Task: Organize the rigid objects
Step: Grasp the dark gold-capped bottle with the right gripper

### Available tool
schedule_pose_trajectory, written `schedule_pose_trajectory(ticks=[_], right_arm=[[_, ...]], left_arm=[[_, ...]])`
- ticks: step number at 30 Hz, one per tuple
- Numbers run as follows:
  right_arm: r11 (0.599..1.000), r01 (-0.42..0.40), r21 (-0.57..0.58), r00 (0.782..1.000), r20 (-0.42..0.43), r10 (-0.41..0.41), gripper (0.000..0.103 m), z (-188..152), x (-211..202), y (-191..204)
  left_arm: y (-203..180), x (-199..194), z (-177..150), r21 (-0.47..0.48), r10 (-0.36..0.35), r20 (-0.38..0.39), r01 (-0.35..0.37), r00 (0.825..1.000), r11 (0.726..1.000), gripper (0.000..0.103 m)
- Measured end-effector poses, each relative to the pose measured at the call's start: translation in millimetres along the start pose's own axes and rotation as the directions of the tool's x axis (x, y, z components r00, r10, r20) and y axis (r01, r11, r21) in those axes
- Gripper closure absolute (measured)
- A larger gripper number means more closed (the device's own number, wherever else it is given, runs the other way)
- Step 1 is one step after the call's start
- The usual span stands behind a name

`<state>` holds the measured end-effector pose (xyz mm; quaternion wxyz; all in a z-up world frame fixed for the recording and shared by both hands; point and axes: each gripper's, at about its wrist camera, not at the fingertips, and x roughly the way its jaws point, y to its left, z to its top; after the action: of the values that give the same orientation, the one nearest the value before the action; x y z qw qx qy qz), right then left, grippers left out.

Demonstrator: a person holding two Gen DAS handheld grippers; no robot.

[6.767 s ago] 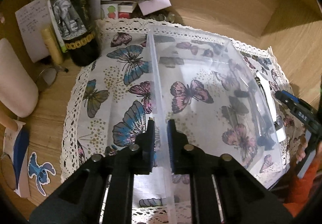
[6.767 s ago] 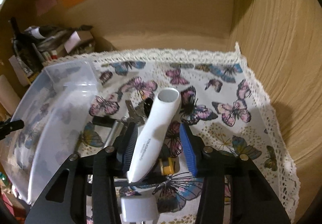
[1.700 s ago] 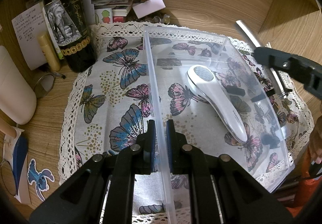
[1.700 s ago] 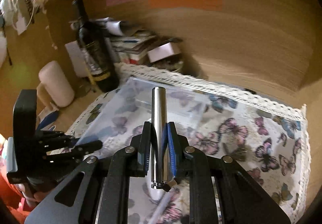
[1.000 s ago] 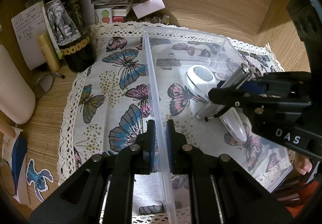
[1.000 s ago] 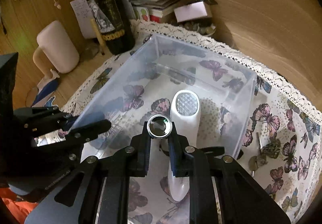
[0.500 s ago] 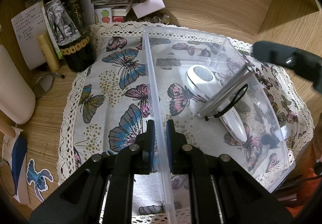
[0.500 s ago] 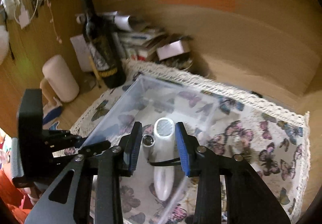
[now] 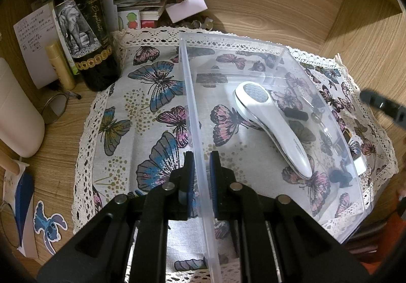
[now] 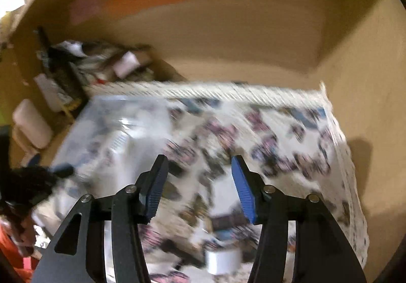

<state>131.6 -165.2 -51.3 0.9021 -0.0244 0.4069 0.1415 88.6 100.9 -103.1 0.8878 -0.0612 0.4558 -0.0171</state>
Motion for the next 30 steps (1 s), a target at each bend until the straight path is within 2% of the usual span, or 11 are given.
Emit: schedule_pose_trajectory(ticks=[4, 9, 13, 19, 22, 26, 30], right_arm=[[0.998, 0.011, 0.059, 0.996, -0.087, -0.006, 0.051, -22, 23, -25], [0.995, 0.024, 0.098, 0.986, -0.167, -0.008, 0.028, -46, 41, -40], [0.998, 0.014, 0.061, 0.980, -0.199, -0.001, 0.019, -53, 48, -37], [0.999, 0.010, -0.032, 0.966, -0.258, -0.018, 0.016, -54, 65, -31], [0.998, 0.037, -0.058, 0.968, -0.245, -0.051, 0.016, -53, 69, -31], [0.998, 0.042, -0.035, 0.972, -0.230, -0.049, 0.023, -50, 69, -37], [0.999, 0.042, -0.014, 0.975, -0.218, -0.044, 0.023, -43, 67, -38]], left_arm=[[0, 0, 0, 0.000, 0.000, 0.000, 0.000, 1.000, 1.000, 0.092], [0, 0, 0, 0.002, 0.002, 0.000, -0.002, 1.000, 1.000, 0.092], [0, 0, 0, 0.002, 0.003, 0.000, -0.003, 1.000, 1.000, 0.092], [-1, 0, 0, 0.003, 0.003, 0.000, -0.003, 1.000, 1.000, 0.092], [-1, 0, 0, 0.003, 0.003, 0.000, -0.003, 1.000, 1.000, 0.092], [-1, 0, 0, 0.005, 0.004, 0.000, -0.004, 1.000, 1.000, 0.092], [0, 1, -1, 0.002, 0.003, -0.003, -0.003, 1.000, 1.000, 0.092]])
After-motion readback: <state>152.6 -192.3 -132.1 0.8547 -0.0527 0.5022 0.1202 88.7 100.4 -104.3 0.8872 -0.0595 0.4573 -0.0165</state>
